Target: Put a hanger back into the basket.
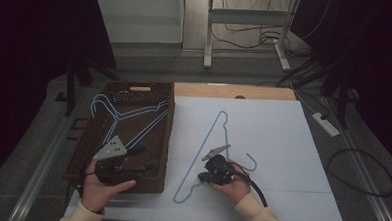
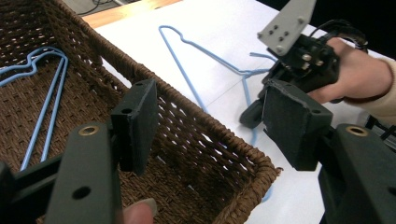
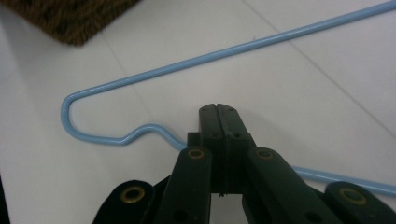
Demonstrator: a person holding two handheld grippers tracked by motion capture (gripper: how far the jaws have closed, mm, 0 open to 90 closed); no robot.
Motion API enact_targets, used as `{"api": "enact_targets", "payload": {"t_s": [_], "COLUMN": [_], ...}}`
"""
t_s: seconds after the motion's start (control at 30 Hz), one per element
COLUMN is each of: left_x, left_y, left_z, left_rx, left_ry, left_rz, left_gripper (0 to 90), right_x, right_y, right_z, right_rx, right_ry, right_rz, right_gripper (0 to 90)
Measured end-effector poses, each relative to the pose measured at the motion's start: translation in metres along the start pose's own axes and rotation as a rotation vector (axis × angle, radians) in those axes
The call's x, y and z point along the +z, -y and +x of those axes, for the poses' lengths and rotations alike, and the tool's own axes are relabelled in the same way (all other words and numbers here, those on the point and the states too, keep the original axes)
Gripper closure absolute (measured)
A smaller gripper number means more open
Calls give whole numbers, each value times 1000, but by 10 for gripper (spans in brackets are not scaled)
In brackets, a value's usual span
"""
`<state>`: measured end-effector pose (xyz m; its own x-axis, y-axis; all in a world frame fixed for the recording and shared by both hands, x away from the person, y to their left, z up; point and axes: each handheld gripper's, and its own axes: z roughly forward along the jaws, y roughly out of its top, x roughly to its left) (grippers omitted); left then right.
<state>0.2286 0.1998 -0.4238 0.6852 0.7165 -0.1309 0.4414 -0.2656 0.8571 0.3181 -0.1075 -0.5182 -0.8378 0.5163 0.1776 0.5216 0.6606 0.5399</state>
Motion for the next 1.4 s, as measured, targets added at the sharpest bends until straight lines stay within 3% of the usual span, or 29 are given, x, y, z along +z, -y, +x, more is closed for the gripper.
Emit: {"api": "enact_targets", "payload": {"t_s": [0.33, 0.63, 1.0, 1.4], "left_x": [1, 1, 0, 1], "left_y": [1, 1, 1, 0], "left_z": [0, 1, 1, 0], "left_rx": [-3, -10, -11, -10], "left_ry": [0, 3, 3, 5], "left_rz": [3, 1, 0, 1], "left_gripper": [371, 371, 371, 372], "right_x": [-37, -66, -77, -88], "right_y": [39, 69, 78, 83], "right_z": [-12, -33, -44, -67], "right_rx": [18, 72, 99, 148], "right_ry": [50, 104, 145, 215], "right_rz": [48, 56, 60, 71], "right_gripper": [900, 900, 900, 900]}}
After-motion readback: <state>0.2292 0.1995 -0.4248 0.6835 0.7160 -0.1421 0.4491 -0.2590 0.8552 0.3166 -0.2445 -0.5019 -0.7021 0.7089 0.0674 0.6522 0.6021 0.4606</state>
